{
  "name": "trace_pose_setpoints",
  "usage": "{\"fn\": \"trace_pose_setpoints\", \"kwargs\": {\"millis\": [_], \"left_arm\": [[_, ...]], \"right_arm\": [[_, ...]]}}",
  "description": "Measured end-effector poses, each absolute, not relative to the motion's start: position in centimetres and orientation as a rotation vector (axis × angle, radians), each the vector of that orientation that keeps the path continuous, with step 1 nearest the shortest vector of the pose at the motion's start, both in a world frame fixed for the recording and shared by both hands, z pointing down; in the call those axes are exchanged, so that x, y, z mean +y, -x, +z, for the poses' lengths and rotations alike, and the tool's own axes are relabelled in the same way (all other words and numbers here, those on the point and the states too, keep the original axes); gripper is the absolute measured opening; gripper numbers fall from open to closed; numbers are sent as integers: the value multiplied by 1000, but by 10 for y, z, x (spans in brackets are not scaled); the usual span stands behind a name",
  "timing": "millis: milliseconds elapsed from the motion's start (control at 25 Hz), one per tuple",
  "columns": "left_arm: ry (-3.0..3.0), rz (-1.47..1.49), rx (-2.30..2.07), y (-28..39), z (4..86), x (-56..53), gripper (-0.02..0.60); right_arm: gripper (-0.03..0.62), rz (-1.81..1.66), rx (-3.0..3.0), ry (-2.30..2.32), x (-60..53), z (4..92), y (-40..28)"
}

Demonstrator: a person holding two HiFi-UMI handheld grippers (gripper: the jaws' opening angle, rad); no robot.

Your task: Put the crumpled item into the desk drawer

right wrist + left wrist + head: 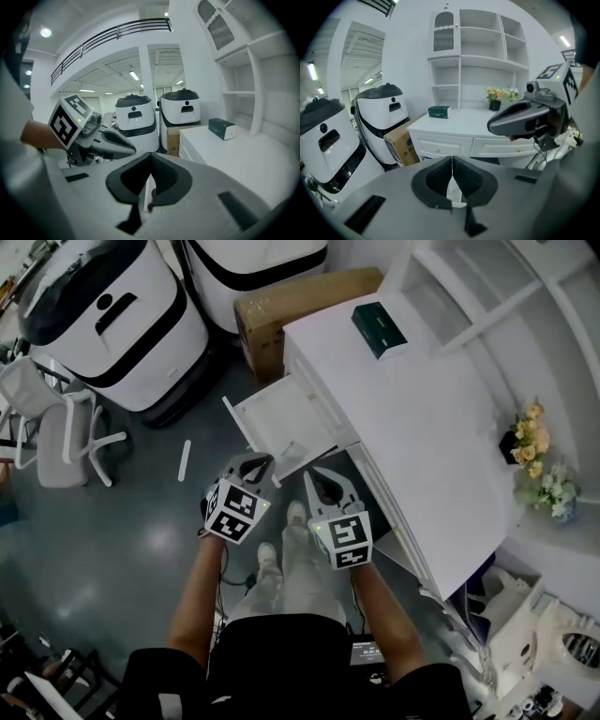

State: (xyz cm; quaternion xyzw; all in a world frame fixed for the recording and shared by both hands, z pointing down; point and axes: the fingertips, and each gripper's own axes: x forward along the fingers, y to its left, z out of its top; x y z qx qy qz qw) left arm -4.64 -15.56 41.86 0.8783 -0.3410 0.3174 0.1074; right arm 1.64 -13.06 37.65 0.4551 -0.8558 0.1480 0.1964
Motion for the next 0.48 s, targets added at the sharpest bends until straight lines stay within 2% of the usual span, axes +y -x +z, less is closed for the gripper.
{"fn": "trace_pose_setpoints", "kwargs": {"millis": [480], "left_arm": [[-2657, 810, -1095, 48, 339, -99, 9]], "right_arm": [[-8, 354, -2449, -1344, -88, 306, -12]]}}
